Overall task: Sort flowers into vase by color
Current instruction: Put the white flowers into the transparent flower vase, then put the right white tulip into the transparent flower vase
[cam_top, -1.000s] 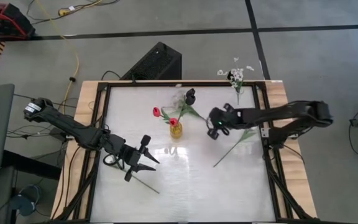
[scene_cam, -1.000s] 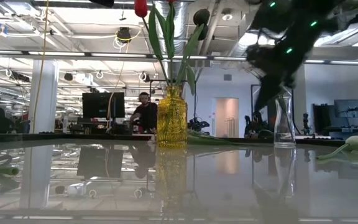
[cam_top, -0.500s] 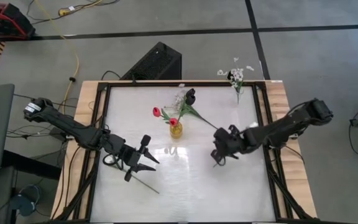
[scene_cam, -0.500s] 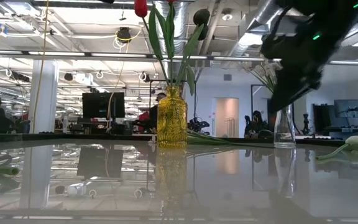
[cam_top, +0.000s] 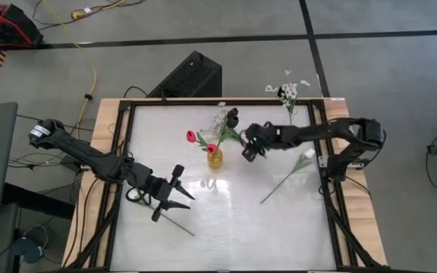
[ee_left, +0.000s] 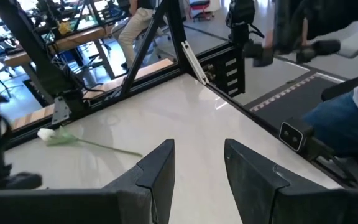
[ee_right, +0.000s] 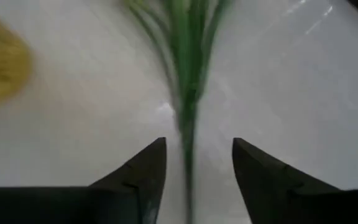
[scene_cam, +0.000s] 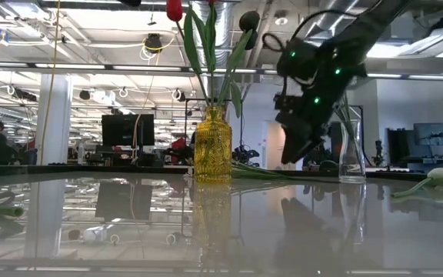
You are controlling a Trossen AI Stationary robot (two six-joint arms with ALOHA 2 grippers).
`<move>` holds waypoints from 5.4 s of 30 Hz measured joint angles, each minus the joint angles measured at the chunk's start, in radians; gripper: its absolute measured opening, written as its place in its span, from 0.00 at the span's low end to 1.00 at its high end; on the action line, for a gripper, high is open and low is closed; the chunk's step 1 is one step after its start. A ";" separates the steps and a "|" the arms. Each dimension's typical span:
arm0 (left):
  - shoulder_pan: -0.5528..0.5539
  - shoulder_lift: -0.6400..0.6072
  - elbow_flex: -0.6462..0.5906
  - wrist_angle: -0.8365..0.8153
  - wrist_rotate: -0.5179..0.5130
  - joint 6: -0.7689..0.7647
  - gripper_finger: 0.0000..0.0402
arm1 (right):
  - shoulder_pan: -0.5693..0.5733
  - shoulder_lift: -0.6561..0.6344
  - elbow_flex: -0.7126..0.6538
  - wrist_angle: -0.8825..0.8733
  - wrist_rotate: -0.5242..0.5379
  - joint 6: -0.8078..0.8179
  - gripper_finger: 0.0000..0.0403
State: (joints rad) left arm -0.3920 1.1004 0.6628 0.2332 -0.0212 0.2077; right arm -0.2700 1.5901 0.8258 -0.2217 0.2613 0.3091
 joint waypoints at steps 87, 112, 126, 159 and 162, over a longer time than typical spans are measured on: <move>0.005 0.000 0.000 -0.048 -0.004 0.061 0.32 | -0.438 -0.714 -0.816 1.496 0.259 -0.215 0.04; 0.006 0.000 0.000 -0.065 -0.005 0.050 0.32 | -0.379 -0.320 -0.801 1.789 0.259 -0.365 0.08; 0.017 0.000 0.000 -0.075 -0.002 0.068 0.32 | -0.280 -0.320 -0.801 1.775 0.378 -0.579 0.34; 0.105 0.000 0.000 -0.059 0.069 0.048 0.32 | 0.352 -0.415 -0.673 1.734 1.310 -1.298 0.39; 0.105 0.000 0.000 -0.057 0.069 0.043 0.32 | 0.424 -0.414 -0.652 1.733 1.312 -1.288 0.39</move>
State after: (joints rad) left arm -0.2871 1.1007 0.6632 0.1764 0.0479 0.2502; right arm 0.1541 1.1759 0.1736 1.5118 1.5730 -0.9784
